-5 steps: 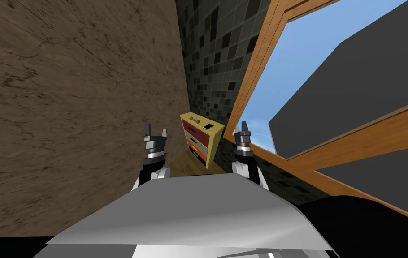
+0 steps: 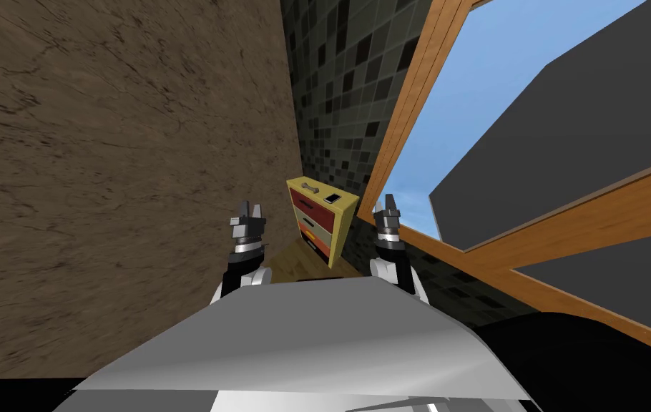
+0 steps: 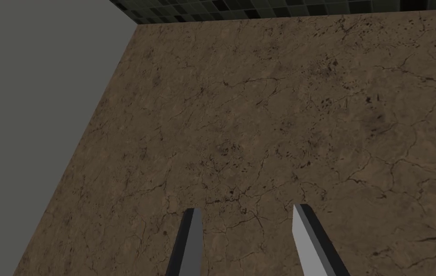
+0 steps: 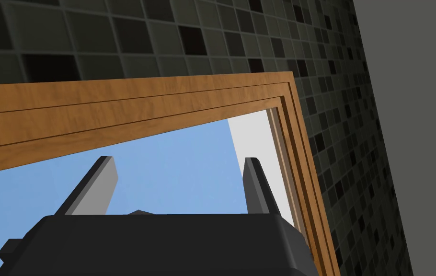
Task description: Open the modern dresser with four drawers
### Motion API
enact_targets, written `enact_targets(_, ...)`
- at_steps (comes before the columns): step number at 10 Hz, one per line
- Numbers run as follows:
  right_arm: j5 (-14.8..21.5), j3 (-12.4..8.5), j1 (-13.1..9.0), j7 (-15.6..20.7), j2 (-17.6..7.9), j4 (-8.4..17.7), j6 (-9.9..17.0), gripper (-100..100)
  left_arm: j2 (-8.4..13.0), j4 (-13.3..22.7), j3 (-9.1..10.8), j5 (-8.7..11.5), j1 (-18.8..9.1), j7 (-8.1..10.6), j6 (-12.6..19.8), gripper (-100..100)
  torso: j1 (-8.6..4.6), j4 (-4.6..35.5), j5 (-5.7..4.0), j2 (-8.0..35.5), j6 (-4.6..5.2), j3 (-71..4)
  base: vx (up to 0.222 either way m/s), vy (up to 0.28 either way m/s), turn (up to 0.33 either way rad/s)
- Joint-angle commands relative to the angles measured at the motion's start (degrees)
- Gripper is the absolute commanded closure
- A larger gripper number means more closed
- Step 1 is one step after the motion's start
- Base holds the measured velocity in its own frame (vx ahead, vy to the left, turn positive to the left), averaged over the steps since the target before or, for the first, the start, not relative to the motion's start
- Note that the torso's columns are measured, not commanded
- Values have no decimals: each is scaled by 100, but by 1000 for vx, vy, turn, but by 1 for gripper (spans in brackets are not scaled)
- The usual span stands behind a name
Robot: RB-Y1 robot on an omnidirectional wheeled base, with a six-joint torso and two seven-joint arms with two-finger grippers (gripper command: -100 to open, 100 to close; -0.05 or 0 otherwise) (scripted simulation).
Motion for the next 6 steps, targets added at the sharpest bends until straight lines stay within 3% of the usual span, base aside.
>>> enact_targets(1, 0, 0, 0, 0, 0, 0, 0, 0, 0, 0, 0, 0, 0, 0, 0, 0, 0, 423, 0, 424, 0, -844, 0, 0, 0)
enact_targets(4, 0, 0, 0, 0, 0, 0, 0, 0, 0, 0, 0, 0, 0, 0, 0, 0, 0, 1692, 0, 1693, 0, -3381, 0, 0, 0)
enact_targets(5, 0, 0, 0, 0, 0, -1, 0, 0, 222, -17, -7, -5, 2, 8, 41, -100, 0, 2114, 0, 2116, 0, -4227, 13, 2, -31)
enact_targets(6, 0, 0, 0, 0, 0, 2, 0, 0, 378, -33, -14, -10, 4, 16, 83, -100, 2, 2303, 1, 2308, 1, -4622, 15, 9, -46)
